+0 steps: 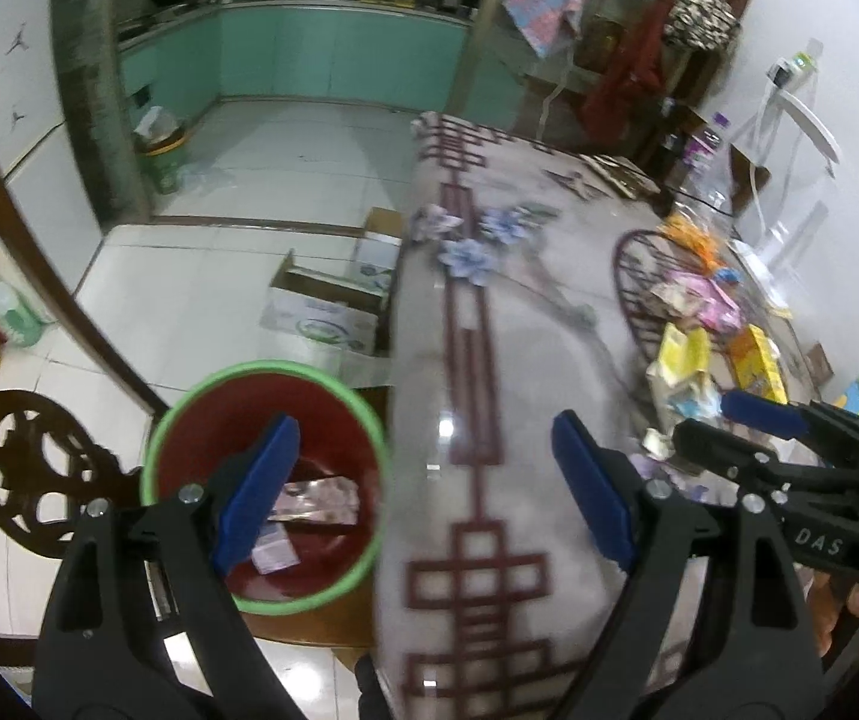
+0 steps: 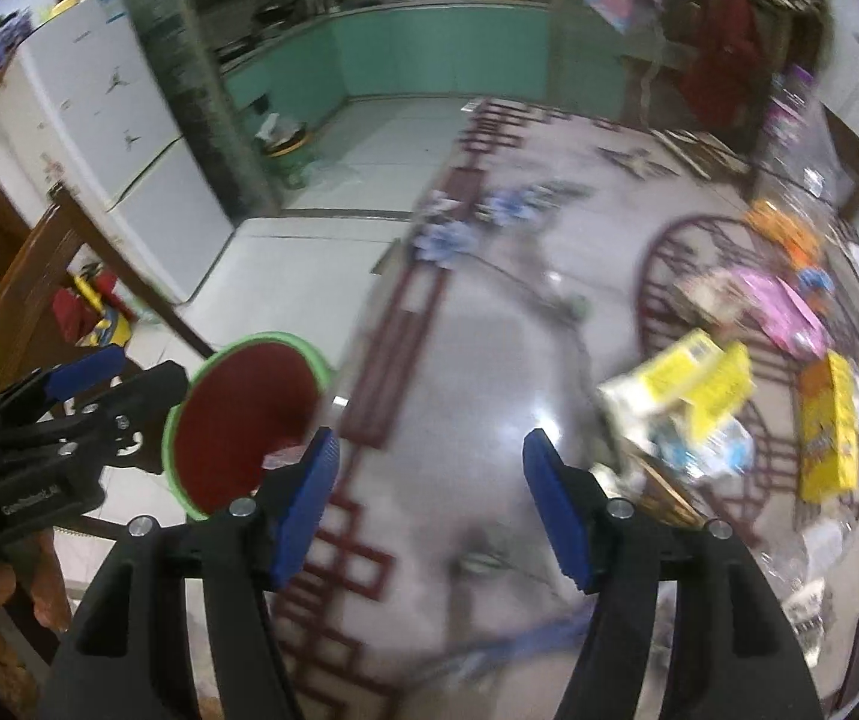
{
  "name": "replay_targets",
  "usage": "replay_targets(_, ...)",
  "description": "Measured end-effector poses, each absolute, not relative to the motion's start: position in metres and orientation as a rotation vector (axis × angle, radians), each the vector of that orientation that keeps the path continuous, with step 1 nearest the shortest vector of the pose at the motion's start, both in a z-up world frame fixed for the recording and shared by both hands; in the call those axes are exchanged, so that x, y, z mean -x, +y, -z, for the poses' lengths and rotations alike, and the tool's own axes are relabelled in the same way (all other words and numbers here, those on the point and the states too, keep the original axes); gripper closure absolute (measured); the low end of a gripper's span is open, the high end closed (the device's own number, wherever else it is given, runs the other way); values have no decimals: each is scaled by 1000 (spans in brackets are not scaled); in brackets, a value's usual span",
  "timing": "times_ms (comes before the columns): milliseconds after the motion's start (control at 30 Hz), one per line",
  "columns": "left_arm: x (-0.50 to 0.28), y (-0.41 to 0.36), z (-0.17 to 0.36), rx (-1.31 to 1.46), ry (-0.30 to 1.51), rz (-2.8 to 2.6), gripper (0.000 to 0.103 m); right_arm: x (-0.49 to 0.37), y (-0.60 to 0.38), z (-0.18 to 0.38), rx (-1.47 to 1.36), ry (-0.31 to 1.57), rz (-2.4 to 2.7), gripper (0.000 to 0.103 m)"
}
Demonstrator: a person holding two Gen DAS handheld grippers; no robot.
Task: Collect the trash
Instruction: 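Open both grippers to drop the carton and box into the bucket, then grasp the yellow snack box with the left gripper while the right grasps the iced tea carton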
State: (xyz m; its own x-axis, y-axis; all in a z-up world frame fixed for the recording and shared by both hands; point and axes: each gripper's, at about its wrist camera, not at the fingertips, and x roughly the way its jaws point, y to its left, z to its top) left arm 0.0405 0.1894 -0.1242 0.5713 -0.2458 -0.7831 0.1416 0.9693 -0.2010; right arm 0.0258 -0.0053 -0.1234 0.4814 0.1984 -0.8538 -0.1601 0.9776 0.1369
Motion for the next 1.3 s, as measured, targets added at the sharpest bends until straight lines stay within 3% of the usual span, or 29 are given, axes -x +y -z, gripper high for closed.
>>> replay_targets(700,-22,-8,126,38,953,289,19,-26,-317,168,-209,1103,155,40)
replay_targets(900,-35,-47,132,-13,982,288,19,-59,-346,201,-227,1155,159,40)
replay_targets(1000,-50,-64,140,-41,1013,303,19,-72,-349,213,-249,1169,119,31)
replay_targets(1100,-70,-80,152,-77,1041,318,19,-83,-346,222,-252,1183,74,31)
replay_targets(1300,-115,-112,180,-163,1101,379,19,-97,-338,244,-249,1240,17,44)
